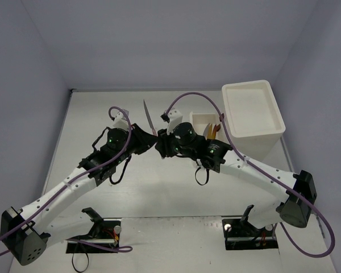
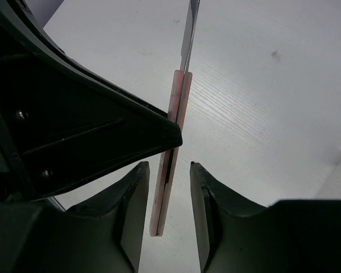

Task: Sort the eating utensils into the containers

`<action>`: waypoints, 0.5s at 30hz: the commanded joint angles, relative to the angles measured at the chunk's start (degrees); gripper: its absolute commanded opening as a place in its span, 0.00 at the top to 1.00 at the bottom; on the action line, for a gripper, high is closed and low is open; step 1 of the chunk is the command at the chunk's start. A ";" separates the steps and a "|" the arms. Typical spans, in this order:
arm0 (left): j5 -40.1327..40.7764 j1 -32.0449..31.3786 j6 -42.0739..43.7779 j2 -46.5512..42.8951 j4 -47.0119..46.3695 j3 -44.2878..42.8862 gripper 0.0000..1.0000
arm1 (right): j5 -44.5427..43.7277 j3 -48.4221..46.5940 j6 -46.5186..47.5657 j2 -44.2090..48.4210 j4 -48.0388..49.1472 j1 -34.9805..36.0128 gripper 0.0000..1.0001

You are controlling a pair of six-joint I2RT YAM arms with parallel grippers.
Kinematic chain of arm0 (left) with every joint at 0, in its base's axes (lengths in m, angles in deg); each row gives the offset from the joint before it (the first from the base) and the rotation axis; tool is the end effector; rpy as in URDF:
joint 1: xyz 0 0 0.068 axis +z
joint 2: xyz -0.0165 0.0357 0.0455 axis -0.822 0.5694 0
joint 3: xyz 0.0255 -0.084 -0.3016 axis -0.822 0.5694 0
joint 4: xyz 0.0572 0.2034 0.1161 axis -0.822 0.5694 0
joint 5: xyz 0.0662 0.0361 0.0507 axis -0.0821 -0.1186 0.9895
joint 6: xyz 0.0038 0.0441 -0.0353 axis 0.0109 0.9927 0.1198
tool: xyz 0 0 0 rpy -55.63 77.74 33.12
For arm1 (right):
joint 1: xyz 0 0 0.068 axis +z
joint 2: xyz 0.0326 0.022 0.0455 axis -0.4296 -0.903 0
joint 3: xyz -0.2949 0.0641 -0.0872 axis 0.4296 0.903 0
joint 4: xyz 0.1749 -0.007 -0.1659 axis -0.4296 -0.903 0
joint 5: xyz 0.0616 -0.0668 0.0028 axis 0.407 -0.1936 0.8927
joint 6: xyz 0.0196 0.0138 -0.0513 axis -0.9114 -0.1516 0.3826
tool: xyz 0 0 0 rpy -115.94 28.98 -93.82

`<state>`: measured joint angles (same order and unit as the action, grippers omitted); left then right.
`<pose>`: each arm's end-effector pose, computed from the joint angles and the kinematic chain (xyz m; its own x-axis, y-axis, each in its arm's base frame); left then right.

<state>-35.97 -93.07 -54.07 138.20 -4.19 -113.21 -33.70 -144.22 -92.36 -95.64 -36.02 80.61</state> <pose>0.1576 -0.1240 0.3709 -0.6398 -0.5946 -0.4869 0.1770 0.5026 -0.8462 0.1741 0.2480 0.3975 -0.3948 0.0038 -0.9187 -0.7132 0.6291 0.3091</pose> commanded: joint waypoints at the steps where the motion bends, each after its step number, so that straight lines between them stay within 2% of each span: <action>1: 1.10 -0.37 0.64 -0.96 -4.90 -2.06 1.00 | -1.54 -2.47 0.07 -0.27 3.47 0.39 0.73; 5: 1.03 -0.80 0.89 -0.71 -4.74 -2.14 1.00 | -1.45 -2.12 -0.02 -0.78 3.47 0.46 0.81; 8: 1.20 -1.04 1.21 -0.55 -4.83 -2.06 1.00 | -1.91 -1.89 -0.27 -0.88 3.40 0.45 0.97; 12: 1.55 -0.98 3.33 -0.79 -3.44 -2.31 0.98 | -5.55 -0.21 -1.77 0.18 3.13 0.29 1.00; 13: 1.78 -1.04 4.03 -1.14 -2.97 -2.37 0.89 | -6.20 0.26 -2.06 0.42 3.01 0.18 1.00; 15: 3.81 -0.98 5.48 -1.95 -1.94 -2.51 0.62 | -7.12 1.09 -2.77 0.76 2.57 -0.35 1.00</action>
<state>-34.65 -93.58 -52.24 138.22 -4.17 -113.21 -35.71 -143.95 -93.75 -96.51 -35.97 80.68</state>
